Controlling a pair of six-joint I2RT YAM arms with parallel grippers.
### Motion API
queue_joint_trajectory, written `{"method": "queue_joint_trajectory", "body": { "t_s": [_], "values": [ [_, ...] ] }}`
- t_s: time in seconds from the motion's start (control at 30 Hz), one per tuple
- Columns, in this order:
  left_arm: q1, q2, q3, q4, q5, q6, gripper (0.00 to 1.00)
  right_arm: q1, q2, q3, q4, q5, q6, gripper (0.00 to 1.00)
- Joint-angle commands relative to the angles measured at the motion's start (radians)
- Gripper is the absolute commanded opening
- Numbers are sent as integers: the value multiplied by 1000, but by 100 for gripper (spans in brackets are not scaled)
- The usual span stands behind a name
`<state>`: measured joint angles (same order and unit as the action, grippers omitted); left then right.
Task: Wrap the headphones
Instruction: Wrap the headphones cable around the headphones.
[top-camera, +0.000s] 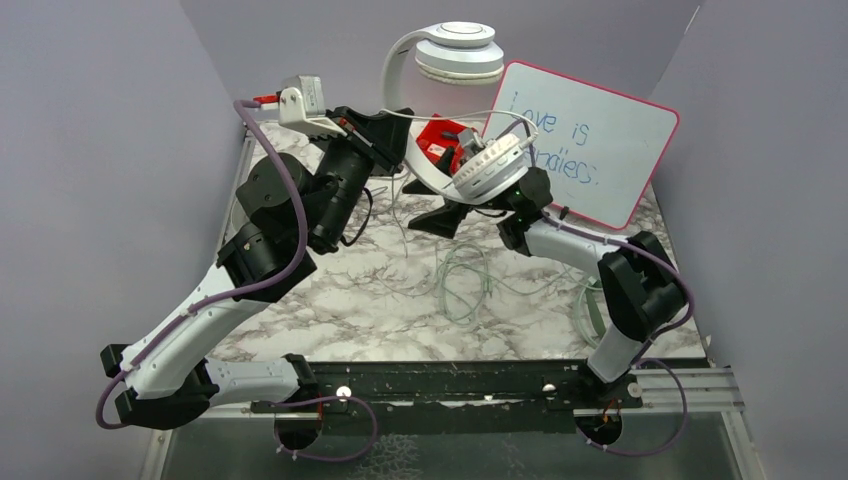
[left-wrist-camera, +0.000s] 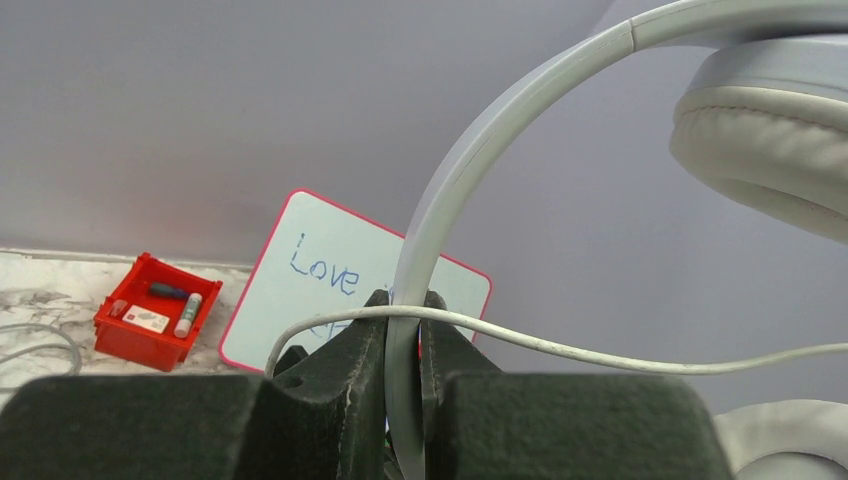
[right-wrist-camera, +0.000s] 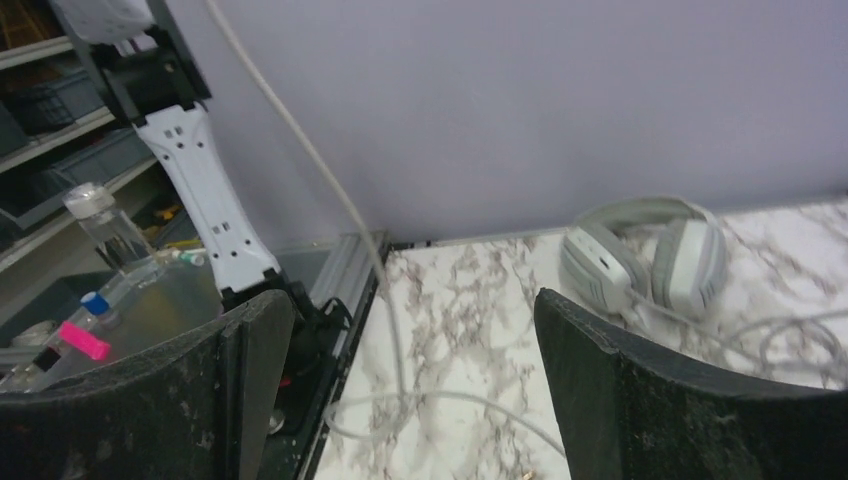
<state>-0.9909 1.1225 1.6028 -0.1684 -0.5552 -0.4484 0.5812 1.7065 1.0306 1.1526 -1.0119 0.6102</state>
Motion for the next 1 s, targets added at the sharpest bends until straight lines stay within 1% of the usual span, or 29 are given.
{"method": "queue_joint_trajectory", "body": {
  "t_s": [0.0, 0.2, 0.27, 0.33, 0.37, 0.43, 0.47, 0.53, 0.57, 0.63, 0.67, 0.73, 0.8, 0.9, 0.97],
  "values": [
    [-6, -27, 21, 26, -2, -62, 0, 57, 25, 68, 210, -1, 147, 95],
    [-6, -31, 27, 26, 11, -68, 0, 132, 67, 114, 211, 25, 142, 94],
    [-6, -33, 29, 27, 18, -69, 0, 146, 86, 126, 192, 36, 134, 91],
    [-6, -36, 28, 26, 23, -73, 0, 152, 102, 137, 181, 51, 125, 83],
    [-6, -38, 30, 26, 26, -75, 0, 151, 109, 139, 180, 61, 126, 76],
    [-6, -42, 35, 18, 33, -78, 0, 151, 107, 128, 163, 112, 107, 68],
    [-6, -44, 41, 8, 35, -81, 0, 151, 100, 113, 150, 152, 84, 62],
    [-6, -55, 46, -14, 47, -97, 0, 148, 75, 83, 122, 216, 34, 47],
    [-6, -62, 43, -29, 59, -107, 0, 142, 58, 72, 107, 237, -9, 38],
    [-6, -77, 37, -76, 93, -135, 0, 122, 5, 57, 17, 332, -90, 13],
    [-6, -83, 32, -101, 119, -146, 0, 104, -19, 57, -39, 370, -129, 3],
    [-6, -90, 17, -147, 201, -156, 0, 46, -48, 82, -102, 384, -173, 0],
    [-7, -92, -6, -185, 314, -153, 0, -36, -45, 135, -132, 327, -144, 0],
    [-6, -88, -58, -257, 425, -147, 0, -142, -10, 278, -177, 201, -95, 0],
    [-6, -98, -145, -271, 455, -151, 0, -173, 5, 398, -295, 177, -143, 0]
  ]
}}
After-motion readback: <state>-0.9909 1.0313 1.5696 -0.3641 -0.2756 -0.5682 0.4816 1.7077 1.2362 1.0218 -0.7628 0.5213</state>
